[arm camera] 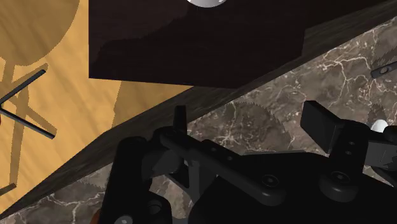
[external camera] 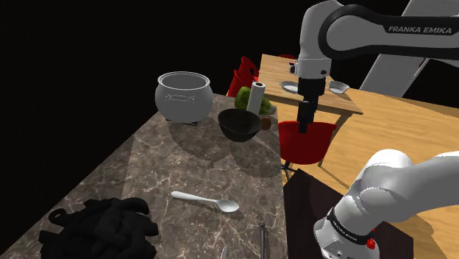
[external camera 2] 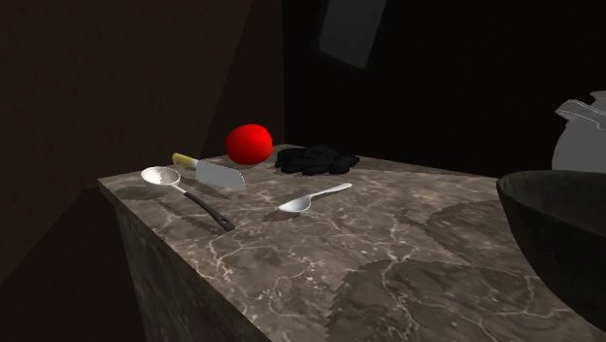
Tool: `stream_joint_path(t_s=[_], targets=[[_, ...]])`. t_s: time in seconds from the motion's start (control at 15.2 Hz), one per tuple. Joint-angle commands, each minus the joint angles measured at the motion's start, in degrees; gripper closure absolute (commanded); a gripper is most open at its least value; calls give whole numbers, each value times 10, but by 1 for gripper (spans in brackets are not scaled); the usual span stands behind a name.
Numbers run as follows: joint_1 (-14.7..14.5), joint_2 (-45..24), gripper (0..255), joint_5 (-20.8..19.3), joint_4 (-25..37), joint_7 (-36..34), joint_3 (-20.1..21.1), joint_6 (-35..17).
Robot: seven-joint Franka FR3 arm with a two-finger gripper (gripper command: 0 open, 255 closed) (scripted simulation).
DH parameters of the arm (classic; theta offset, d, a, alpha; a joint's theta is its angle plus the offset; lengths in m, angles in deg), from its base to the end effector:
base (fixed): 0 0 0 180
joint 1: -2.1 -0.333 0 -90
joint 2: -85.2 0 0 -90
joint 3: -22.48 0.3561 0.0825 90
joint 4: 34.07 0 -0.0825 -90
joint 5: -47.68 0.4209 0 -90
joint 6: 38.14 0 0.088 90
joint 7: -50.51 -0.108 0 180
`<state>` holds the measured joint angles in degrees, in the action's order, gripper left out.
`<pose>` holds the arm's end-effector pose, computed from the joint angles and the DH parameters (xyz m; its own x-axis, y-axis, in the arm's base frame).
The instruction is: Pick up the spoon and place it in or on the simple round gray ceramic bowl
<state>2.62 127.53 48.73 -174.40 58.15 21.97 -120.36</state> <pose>0.3048 -0.0039 0.5471 0.9561 0.1220 -0.2663 0.1099 -0.9921 -0.0601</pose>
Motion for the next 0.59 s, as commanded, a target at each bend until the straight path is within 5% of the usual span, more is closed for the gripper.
stream_joint_path(t_s=[0.0,0.53], targets=[[0,0,0,0,0,0,0,0],[-55,-94,0,63,4,-22,63,-107]])
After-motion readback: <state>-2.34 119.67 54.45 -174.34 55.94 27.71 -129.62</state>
